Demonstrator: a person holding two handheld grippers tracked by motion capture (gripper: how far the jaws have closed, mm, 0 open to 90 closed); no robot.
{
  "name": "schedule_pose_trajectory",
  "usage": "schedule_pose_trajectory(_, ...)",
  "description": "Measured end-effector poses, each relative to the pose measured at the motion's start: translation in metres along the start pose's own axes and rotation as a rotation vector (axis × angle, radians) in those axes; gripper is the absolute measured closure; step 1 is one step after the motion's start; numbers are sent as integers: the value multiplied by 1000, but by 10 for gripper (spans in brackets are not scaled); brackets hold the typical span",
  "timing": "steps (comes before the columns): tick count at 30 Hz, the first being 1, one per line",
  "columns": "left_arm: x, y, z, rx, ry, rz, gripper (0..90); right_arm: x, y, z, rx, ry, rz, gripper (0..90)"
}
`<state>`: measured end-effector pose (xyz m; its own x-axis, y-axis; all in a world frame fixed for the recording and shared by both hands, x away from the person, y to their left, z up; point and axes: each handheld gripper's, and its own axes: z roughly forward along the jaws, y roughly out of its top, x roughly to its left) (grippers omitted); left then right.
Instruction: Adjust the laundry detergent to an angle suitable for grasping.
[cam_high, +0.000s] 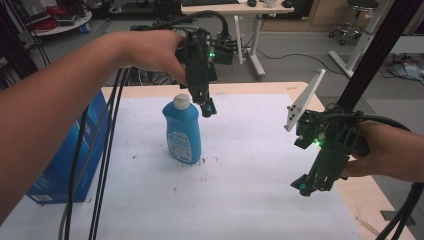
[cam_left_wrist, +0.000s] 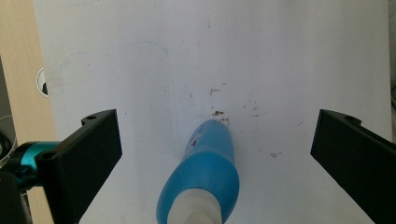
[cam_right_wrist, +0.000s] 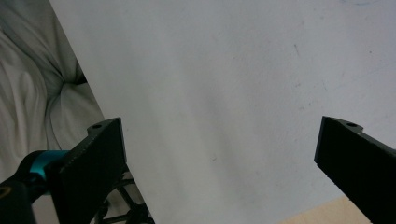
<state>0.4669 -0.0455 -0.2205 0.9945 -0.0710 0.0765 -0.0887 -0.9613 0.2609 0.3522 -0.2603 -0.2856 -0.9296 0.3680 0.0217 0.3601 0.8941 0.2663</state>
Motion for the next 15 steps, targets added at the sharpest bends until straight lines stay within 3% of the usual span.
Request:
schedule_pose_trajectory(5, -2, 2, -1, -1, 3, 4, 18, 3, -1, 0, -23, -3, 7, 12)
schedule_pose_trajectory(15, -4, 4, -1, 2, -4, 7, 18, 5, -7, 8, -127, -11, 42, 12)
